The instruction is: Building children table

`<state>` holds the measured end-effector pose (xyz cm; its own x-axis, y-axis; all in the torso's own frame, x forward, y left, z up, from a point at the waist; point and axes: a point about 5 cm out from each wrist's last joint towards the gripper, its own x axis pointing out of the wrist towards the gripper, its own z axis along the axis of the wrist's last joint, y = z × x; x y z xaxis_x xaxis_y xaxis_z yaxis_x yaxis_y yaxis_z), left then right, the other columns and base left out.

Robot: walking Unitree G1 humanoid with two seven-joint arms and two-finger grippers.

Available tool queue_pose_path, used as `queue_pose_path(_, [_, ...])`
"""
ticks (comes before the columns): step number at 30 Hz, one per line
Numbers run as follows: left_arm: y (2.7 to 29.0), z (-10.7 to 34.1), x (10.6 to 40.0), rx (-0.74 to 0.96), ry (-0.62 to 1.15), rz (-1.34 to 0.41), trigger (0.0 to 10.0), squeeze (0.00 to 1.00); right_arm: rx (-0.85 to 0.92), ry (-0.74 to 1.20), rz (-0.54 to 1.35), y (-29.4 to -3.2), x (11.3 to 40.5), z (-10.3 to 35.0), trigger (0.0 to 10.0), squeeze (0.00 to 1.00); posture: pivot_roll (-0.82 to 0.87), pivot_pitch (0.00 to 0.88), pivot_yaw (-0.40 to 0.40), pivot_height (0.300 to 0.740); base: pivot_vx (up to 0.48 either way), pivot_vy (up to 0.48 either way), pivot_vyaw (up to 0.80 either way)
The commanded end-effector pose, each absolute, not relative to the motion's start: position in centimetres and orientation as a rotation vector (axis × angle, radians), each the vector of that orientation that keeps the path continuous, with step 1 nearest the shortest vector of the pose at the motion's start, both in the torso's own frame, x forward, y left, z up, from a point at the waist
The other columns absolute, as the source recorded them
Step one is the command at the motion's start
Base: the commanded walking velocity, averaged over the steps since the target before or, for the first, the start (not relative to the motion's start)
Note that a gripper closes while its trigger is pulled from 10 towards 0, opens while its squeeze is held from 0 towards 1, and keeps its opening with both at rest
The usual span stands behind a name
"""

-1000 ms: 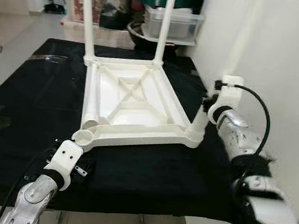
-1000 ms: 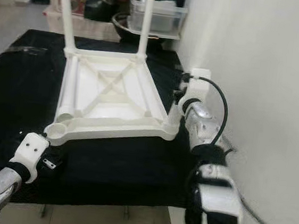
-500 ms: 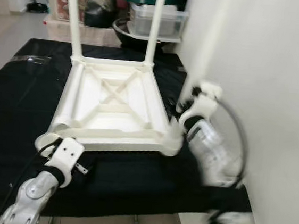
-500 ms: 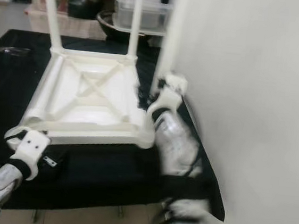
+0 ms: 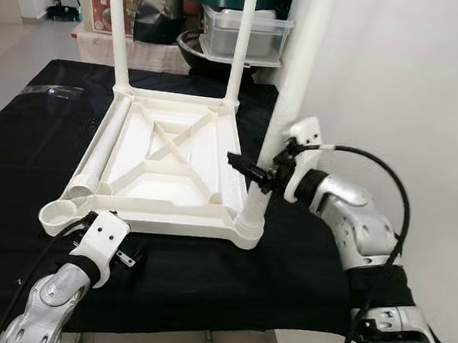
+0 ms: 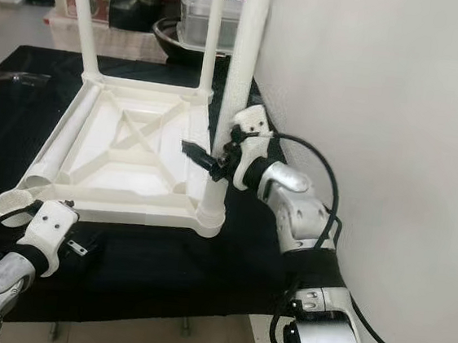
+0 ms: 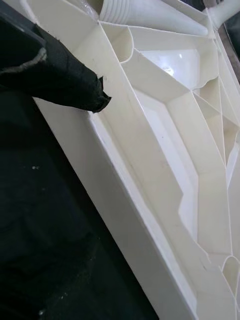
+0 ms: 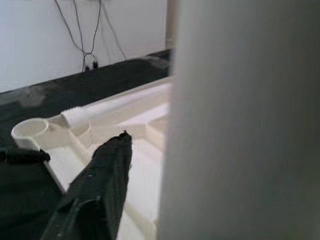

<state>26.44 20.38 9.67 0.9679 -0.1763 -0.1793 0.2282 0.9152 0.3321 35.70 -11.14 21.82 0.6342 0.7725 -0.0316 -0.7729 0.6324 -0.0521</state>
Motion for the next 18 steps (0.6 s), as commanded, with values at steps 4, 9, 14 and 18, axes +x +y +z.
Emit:
queue_pose_path(4, [21.0,9.6,26.1,0.36,0.154,-0.196,10.0,0.0,-0.01,0.093,0.679,-11.8,37.3,20.2,0.0,0.0,0.08,0.0,-0.136,0.74,0.0,0.0,0.0])
queue_pose_path(9, [20.8,9.7,26.3,0.358,0.146,-0.197,10.0,0.0,0.158,0.17,-0.217,-17.1,36.5,17.4,0.0,0.0,0.07,0.0,-0.125,0.74,0.0,0.0,0.0])
queue_pose_path(14, [20.3,9.7,26.4,0.359,0.146,-0.216,10.0,0.0,0.259,0.152,-0.028,-10.7,33.2,17.8,10.0,0.0,0.06,0.0,-0.107,0.74,0.0,0.0,0.0])
queue_pose_path(18, [20.4,9.7,26.6,0.362,0.146,-0.222,10.0,0.0,0.267,0.086,0.188,-7.5,32.0,19.7,10.0,0.0,0.05,0.0,-0.106,0.74,0.0,0.0,0.0])
